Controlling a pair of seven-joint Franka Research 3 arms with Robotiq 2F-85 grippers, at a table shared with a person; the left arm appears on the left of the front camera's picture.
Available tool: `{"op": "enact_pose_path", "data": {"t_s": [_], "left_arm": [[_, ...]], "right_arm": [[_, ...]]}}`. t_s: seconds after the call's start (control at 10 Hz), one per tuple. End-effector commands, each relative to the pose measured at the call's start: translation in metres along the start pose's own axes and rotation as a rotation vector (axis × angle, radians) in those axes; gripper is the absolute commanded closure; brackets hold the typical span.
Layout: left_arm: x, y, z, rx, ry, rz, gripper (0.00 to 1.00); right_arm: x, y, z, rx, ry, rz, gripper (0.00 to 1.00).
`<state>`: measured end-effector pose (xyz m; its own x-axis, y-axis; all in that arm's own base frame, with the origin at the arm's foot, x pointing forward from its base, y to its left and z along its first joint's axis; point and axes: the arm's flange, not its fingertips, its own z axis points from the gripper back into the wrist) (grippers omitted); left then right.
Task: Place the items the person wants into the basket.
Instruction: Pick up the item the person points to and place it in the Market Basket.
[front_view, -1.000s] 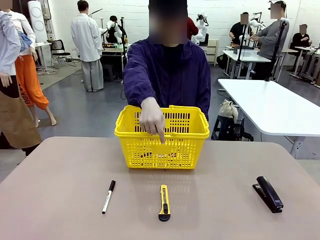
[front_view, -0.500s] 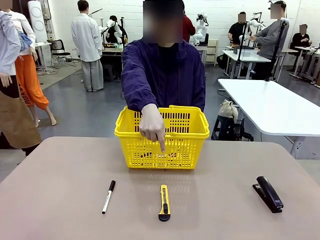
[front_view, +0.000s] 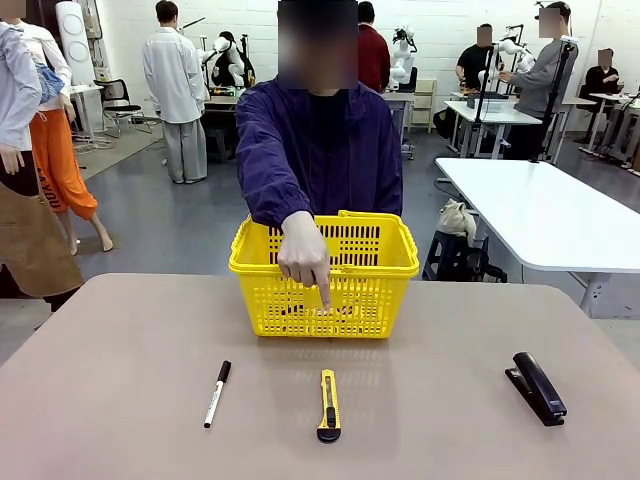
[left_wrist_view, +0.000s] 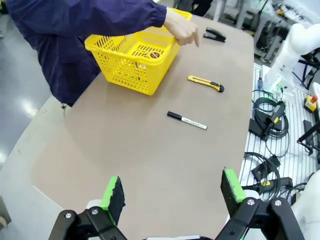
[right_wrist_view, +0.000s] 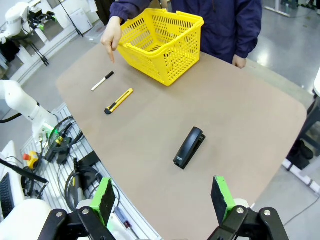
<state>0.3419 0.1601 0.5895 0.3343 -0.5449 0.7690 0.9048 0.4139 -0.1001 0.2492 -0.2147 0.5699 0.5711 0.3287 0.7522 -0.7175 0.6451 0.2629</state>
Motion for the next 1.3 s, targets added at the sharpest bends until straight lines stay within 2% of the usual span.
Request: {"op": "enact_pose_path", "data": {"t_s": [0.0, 0.1, 0.2, 0.3, 0.5, 0.6, 0.9, 1.1, 1.2], "left_arm": [[0.074, -0.051, -0.026, 0.139, 0.087, -0.082, 0.00], [0.112, -0.070, -0.052, 0.156, 0.151, -0.054, 0.00], [0.148, -0.092, -0.087, 0.126, 0.278, 0.012, 0.00], [0.169, -0.114, -0.120, 0.104, 0.421, 0.097, 0.00], [0.193, -0.147, -0.188, 0.194, 0.591, 0.268, 0.00], [0.195, -0.158, -0.220, 0.252, 0.634, 0.333, 0.00], [0.178, -0.178, -0.299, 0.393, 0.628, 0.437, 0.00], [0.167, -0.177, -0.319, 0.430, 0.598, 0.463, 0.00], [0.170, -0.166, -0.309, 0.407, 0.539, 0.461, 0.00]], "right_arm": [[0.002, -0.001, 0.000, 0.017, -0.035, 0.011, 0.00], [0.002, -0.001, 0.000, 0.017, -0.035, 0.011, 0.00], [0.002, -0.001, 0.000, 0.017, -0.035, 0.011, 0.00], [0.002, -0.001, 0.000, 0.017, -0.035, 0.011, 0.00], [0.002, -0.001, 0.000, 0.017, -0.035, 0.011, 0.00], [0.002, -0.001, 0.000, 0.017, -0.035, 0.011, 0.00], [0.002, -0.001, 0.000, 0.017, -0.035, 0.011, 0.00], [0.002, -0.001, 0.000, 0.017, -0.035, 0.011, 0.00], [0.002, -0.001, 0.000, 0.017, -0.035, 0.011, 0.00]]}}
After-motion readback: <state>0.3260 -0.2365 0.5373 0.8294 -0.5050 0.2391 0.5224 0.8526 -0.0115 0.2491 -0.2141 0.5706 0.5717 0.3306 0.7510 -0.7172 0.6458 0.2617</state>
